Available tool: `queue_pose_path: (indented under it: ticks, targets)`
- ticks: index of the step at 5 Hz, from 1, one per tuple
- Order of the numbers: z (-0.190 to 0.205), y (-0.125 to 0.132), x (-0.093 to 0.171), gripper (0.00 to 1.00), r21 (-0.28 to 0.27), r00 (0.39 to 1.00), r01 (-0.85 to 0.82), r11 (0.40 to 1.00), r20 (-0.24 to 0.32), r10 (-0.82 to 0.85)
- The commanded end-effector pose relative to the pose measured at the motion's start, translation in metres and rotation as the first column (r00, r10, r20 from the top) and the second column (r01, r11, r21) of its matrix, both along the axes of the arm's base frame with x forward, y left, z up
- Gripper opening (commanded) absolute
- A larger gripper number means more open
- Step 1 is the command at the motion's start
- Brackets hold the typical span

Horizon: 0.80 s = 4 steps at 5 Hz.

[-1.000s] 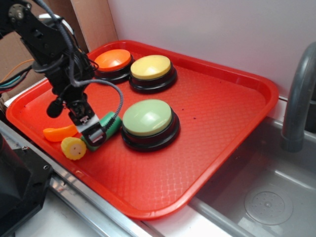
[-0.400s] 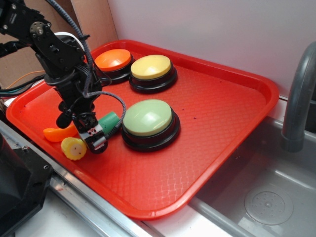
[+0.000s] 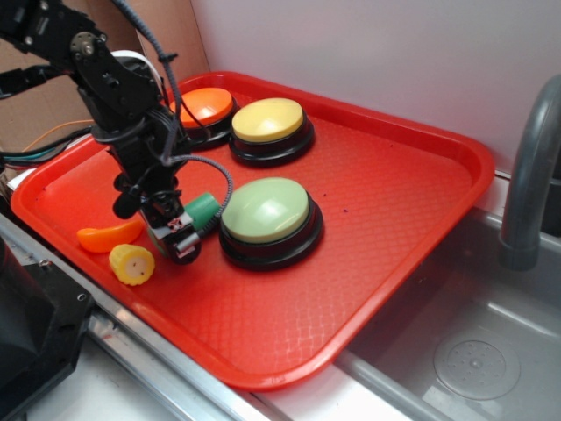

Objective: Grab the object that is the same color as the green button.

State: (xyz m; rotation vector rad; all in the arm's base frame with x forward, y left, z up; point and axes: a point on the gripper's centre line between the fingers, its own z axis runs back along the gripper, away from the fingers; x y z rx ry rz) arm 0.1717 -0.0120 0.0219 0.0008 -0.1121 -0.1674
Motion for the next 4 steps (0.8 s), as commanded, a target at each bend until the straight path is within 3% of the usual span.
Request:
queue_pose_path:
  ticks: [1,4]
  targets:
    - [0.061,0.014,0.005,0.0,-0.029,0.992,-0.124,0.992,0.015,0.125]
    - [0.157,0.043,0.021,0.0,-0.05,0.956,-0.287,0.957,0.045,0.289]
